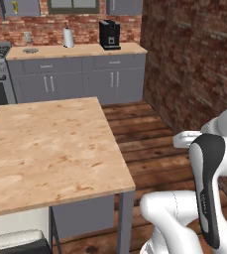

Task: Move the hot dog bun to the plate on the dining table and place the condiment next to that plate. Then navigate to the fridge and take the sausage and place it on the plate as well.

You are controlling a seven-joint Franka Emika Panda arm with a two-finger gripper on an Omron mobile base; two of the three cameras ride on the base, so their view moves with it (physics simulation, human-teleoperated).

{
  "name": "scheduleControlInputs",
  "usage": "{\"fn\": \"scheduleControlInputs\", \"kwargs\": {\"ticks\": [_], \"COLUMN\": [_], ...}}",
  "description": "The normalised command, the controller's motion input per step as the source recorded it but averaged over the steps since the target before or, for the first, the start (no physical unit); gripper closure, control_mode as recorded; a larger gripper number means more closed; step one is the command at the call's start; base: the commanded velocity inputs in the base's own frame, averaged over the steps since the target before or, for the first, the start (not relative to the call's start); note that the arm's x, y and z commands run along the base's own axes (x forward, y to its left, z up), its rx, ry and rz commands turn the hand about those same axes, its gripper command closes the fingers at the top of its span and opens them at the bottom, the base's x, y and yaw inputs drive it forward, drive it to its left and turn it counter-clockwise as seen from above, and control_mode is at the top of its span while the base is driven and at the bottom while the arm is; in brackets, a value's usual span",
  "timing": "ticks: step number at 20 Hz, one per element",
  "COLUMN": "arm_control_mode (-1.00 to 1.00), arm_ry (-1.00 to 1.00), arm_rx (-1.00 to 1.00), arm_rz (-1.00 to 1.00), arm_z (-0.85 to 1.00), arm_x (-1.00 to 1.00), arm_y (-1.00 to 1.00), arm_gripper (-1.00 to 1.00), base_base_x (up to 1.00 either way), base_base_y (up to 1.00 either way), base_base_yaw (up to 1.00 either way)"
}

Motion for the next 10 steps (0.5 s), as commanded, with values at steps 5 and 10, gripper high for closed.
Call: {"fn": "scheduleControlInputs", "kwargs": {"ticks": [5, 10], "arm_control_mode": [1.00, 1.00], "arm_ry": [0.00, 0.00], "arm_rx": [0.00, 0.00], "arm_rz": [0.00, 0.00], "arm_z": [0.00, 0.00], "arm_x": [0.00, 0.00], "arm_y": [0.00, 0.00], "arm_gripper": [-1.00, -1.00], "base_base_x": [0.62, 0.95], "base_base_y": [-1.00, -0.92], "base_base_yaw": [0.00, 0.16]}}
